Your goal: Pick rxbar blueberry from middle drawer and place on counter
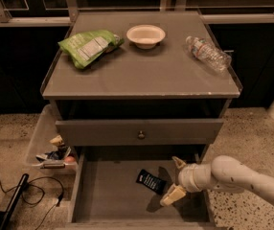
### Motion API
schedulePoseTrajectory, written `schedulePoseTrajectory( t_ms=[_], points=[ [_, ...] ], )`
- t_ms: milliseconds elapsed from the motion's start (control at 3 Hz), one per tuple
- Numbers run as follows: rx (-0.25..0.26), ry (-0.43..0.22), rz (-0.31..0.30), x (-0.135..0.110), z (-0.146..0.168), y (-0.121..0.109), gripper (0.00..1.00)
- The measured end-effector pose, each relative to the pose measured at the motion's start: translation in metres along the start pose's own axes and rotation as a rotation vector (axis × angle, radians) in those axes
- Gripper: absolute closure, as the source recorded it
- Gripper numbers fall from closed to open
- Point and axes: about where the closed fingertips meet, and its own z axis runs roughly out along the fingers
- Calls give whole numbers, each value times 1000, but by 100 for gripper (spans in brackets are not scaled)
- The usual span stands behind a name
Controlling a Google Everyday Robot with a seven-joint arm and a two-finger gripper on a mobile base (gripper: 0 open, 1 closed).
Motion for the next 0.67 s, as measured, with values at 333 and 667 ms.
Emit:
schedulePoseTrajectory(
  t_ms=[333, 667],
  points=[
    [-15, -34, 16, 11, 30, -4, 0],
    [-52, -48, 19, 20, 60, -7, 0]
  ],
)
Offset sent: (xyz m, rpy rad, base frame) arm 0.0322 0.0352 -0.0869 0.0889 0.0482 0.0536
